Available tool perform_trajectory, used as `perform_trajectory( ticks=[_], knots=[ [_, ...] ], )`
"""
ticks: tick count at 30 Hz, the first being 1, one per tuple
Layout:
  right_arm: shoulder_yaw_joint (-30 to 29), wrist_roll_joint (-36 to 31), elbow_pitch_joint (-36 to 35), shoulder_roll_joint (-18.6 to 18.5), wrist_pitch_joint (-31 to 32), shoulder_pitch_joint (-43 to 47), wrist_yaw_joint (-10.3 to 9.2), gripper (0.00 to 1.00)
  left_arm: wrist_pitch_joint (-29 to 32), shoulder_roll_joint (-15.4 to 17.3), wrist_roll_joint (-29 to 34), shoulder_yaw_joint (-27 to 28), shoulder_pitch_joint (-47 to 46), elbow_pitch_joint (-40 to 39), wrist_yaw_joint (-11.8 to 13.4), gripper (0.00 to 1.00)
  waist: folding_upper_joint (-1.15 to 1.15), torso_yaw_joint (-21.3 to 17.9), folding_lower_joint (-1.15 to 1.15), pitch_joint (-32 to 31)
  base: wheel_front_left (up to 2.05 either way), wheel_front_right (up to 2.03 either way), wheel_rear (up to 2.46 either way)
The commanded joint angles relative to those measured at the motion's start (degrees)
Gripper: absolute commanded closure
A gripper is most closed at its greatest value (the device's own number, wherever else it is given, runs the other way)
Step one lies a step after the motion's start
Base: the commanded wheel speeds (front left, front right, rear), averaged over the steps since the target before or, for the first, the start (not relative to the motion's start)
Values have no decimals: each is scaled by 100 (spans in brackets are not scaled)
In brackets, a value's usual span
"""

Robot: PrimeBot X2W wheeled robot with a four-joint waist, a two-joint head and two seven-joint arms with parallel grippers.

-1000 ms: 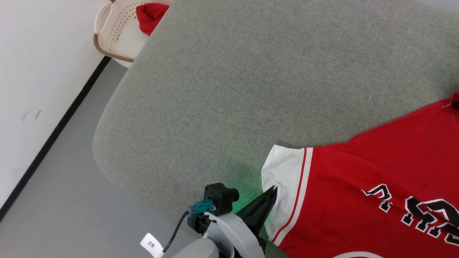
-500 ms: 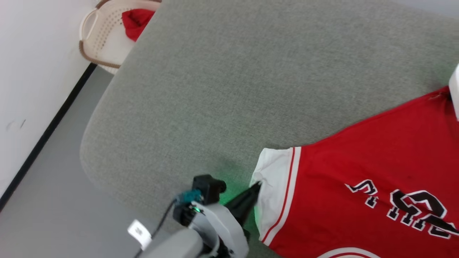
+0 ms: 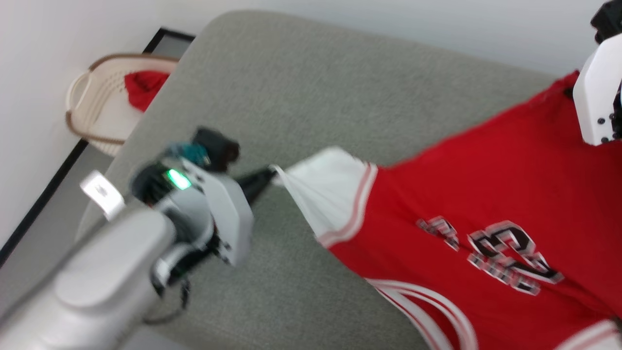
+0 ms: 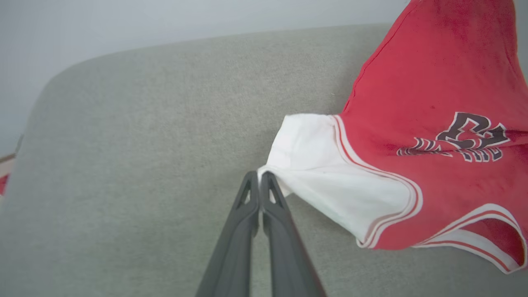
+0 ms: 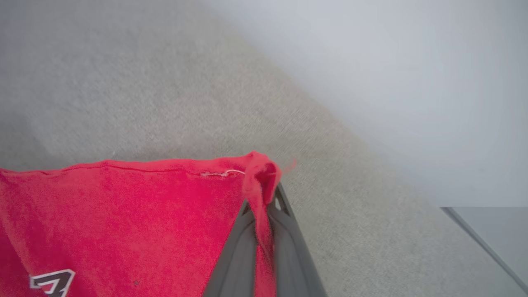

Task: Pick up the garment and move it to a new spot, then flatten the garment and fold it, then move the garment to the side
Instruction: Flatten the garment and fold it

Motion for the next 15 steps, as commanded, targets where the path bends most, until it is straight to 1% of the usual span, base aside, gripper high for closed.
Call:
perform_trajectory(
  ticks=[1,4,7,11,12,15],
  knots=[
    [5,12,-31,-3,-204,-90,-8,100,149,143,56,38,-203,-4,-37,100,0,-449,0,-497,0,0,0],
    [48,-126,-25,-7,-708,-199,-8,100,450,312,132,85,-709,103,-179,100,0,-609,0,-701,0,0,0],
    [55,-246,113,25,-1184,-292,-8,100,634,327,298,57,-1271,450,-330,100,0,-740,0,-875,0,0,0],
    [-77,-321,392,161,-1761,-454,-8,100,707,149,516,-38,-1999,1100,-500,100,0,-938,0,-1051,0,0,0],
    [-149,-294,495,226,-1910,-486,-8,100,678,97,581,-56,-2202,1281,-520,100,0,-985,0,-1091,0,0,0],
    [-268,-483,822,416,-2335,-683,-8,100,617,-71,701,-118,-2745,1844,-587,100,0,-1135,0,-1197,0,0,0]
  ],
)
